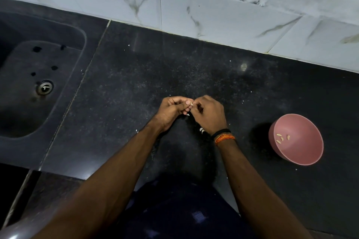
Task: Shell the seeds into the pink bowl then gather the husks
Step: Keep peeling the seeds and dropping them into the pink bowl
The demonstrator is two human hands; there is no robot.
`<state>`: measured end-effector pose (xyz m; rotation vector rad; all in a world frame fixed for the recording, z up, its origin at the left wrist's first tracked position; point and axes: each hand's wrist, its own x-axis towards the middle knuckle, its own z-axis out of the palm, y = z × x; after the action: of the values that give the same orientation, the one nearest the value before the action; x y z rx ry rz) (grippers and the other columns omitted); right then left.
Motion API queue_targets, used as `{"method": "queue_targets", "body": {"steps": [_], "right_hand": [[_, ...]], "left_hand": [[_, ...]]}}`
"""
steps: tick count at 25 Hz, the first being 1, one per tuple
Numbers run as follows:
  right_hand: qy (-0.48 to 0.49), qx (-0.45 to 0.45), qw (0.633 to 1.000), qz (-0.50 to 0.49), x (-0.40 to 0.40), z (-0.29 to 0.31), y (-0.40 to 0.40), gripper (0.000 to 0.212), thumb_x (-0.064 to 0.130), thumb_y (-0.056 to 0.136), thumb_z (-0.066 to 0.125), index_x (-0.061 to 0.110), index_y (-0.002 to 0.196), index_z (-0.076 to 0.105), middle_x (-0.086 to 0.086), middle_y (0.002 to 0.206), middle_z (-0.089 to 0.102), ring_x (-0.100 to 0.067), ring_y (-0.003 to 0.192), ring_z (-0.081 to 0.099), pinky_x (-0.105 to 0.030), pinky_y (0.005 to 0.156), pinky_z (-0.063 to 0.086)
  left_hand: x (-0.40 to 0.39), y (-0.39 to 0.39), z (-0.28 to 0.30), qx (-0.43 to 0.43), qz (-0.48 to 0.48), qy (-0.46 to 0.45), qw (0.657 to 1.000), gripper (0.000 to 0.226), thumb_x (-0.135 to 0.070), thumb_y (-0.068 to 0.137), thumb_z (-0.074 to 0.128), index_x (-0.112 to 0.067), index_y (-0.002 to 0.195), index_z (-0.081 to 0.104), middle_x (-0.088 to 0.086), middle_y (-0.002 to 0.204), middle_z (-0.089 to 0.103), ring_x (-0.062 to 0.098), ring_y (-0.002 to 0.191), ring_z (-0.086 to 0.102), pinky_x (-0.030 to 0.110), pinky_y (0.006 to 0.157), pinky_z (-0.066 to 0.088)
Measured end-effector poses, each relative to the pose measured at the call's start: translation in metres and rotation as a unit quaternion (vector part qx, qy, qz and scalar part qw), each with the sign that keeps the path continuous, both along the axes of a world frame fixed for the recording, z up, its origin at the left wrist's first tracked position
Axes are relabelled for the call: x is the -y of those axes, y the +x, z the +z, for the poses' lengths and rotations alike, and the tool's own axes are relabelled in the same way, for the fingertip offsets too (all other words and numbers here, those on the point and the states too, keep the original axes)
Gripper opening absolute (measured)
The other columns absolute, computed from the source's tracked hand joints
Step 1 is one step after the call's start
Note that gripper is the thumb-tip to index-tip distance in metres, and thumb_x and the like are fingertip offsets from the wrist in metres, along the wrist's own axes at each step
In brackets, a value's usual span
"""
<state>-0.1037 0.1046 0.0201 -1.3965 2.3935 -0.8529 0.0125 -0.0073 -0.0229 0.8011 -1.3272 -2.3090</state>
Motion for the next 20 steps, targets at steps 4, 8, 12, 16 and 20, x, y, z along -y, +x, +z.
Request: {"method": "queue_targets", "body": {"steps": [4, 8, 12, 16, 20], "right_hand": [[0.004, 0.027, 0.999, -0.028, 0.0020, -0.0009, 0.0054, 0.006, 0.014, 0.086, 0.069, 0.010, 0.082, 0.069, -0.003, 0.086, 0.065, -0.013, 0.073, 0.055, -0.027, 0.068, 0.040], [-0.003, 0.080, 0.995, -0.063, 0.0033, -0.0043, 0.0062, 0.008, 0.018, 0.087, 0.070, 0.012, 0.081, 0.070, -0.002, 0.086, 0.069, -0.016, 0.076, 0.063, -0.033, 0.070, 0.051], [-0.015, 0.159, 0.982, -0.096, 0.0054, -0.0053, 0.0092, 0.009, 0.020, 0.089, 0.071, 0.014, 0.084, 0.074, 0.002, 0.079, 0.071, -0.013, 0.074, 0.067, -0.033, 0.070, 0.055], [-0.040, 0.307, 0.941, -0.138, 0.0051, -0.0022, 0.0095, 0.011, 0.011, 0.089, 0.066, 0.016, 0.082, 0.073, 0.005, 0.069, 0.070, -0.007, 0.065, 0.067, -0.028, 0.064, 0.055], [-0.070, 0.391, 0.902, -0.171, 0.0055, -0.0056, 0.0103, 0.016, 0.005, 0.090, 0.063, 0.014, 0.080, 0.071, 0.000, 0.070, 0.070, -0.011, 0.065, 0.065, -0.033, 0.066, 0.054]], "left_hand": [[-0.0013, 0.0002, -0.0024, -0.007, 0.013, -0.009, 1.000, 0.016, 0.002, 0.094, 0.061, 0.006, 0.105, 0.071, 0.013, 0.087, 0.072, 0.014, 0.075, 0.063, 0.022, 0.067, 0.050], [-0.0037, -0.0006, -0.0035, -0.007, 0.028, -0.020, 0.999, 0.016, 0.004, 0.093, 0.060, 0.000, 0.101, 0.074, 0.008, 0.087, 0.074, 0.012, 0.075, 0.063, 0.021, 0.067, 0.049], [-0.0028, 0.0009, -0.0031, -0.016, 0.028, -0.016, 0.999, 0.017, 0.003, 0.094, 0.060, -0.003, 0.100, 0.074, 0.007, 0.087, 0.074, 0.011, 0.076, 0.061, 0.021, 0.068, 0.049], [-0.0018, 0.0026, -0.0028, -0.027, 0.026, 0.015, 0.999, 0.018, 0.005, 0.093, 0.060, -0.004, 0.098, 0.075, 0.008, 0.085, 0.073, 0.013, 0.075, 0.063, 0.022, 0.068, 0.050], [-0.0015, 0.0032, -0.0033, -0.041, 0.025, 0.029, 0.998, 0.018, 0.005, 0.093, 0.059, -0.002, 0.100, 0.074, 0.009, 0.086, 0.072, 0.014, 0.076, 0.062, 0.023, 0.070, 0.051]]}}
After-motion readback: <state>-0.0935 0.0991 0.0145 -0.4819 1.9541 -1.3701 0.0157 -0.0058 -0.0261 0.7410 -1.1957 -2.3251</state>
